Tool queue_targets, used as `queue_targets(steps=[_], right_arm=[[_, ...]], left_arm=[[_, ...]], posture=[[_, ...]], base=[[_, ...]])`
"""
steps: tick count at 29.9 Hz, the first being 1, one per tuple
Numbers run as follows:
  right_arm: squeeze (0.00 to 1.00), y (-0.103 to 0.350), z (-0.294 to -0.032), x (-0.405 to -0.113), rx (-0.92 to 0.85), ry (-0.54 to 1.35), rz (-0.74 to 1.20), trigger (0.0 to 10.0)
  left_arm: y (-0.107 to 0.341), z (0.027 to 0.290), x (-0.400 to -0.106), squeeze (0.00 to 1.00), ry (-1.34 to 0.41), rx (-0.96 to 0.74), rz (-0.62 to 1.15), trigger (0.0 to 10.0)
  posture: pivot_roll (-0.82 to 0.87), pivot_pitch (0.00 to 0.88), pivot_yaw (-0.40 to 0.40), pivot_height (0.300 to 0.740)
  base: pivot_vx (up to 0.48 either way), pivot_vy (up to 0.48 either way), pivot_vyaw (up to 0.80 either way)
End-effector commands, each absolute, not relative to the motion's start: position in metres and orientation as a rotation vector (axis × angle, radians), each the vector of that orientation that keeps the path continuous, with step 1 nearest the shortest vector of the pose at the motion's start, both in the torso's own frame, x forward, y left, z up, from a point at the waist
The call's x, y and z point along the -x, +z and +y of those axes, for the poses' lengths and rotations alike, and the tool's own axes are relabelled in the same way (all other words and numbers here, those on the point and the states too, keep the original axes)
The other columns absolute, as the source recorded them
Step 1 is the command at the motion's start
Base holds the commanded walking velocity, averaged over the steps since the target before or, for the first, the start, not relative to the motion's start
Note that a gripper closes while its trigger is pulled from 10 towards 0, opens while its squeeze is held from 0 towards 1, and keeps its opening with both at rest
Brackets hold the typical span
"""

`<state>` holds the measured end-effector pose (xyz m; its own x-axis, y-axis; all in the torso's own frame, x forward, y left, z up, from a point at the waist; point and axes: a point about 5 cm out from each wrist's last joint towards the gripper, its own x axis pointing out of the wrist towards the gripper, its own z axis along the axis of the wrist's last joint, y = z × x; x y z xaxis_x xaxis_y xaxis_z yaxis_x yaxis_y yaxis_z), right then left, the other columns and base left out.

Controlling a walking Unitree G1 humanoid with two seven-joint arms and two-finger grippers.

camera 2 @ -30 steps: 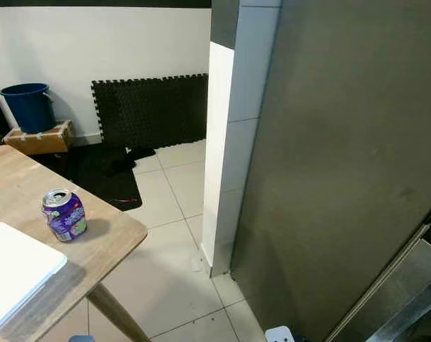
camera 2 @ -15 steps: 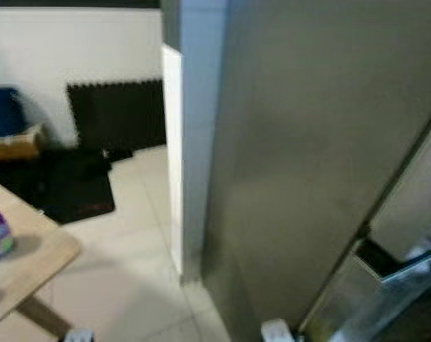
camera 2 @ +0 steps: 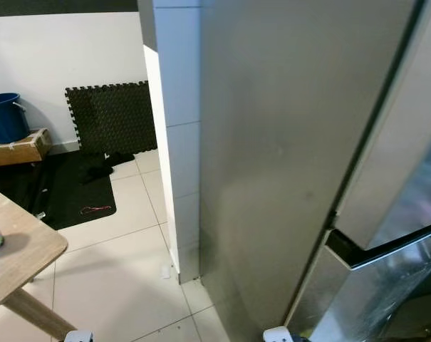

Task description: Restocking fridge

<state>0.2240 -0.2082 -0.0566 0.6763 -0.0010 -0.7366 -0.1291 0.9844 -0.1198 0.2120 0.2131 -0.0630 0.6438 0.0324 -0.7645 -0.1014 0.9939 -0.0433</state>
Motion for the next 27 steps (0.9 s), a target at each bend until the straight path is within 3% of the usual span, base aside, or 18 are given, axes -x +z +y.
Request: queue_targets(steps=[1, 27], right_arm=[[0.00, -0.058, -0.205, -0.222, 0.149, 0.072, 0.832, 10.0], [0.00, -0.065, -0.209, -0.210, 0.117, 0.035, 0.859, 10.0]], left_arm=[[-0.066, 0.218, -0.205, 0.00, 0.092, 0.078, 0.899, 10.0], [-0.063, 0.212, -0.213, 0.00, 0.006, 0.007, 0.899, 10.0]], posture=[[-0.02, 0.111, -0.006, 0.740], [-0.03, 0.095, 0.034, 0.740]], base=[[0.000, 0.000, 0.00], [0.000, 0.000, 0.00]])
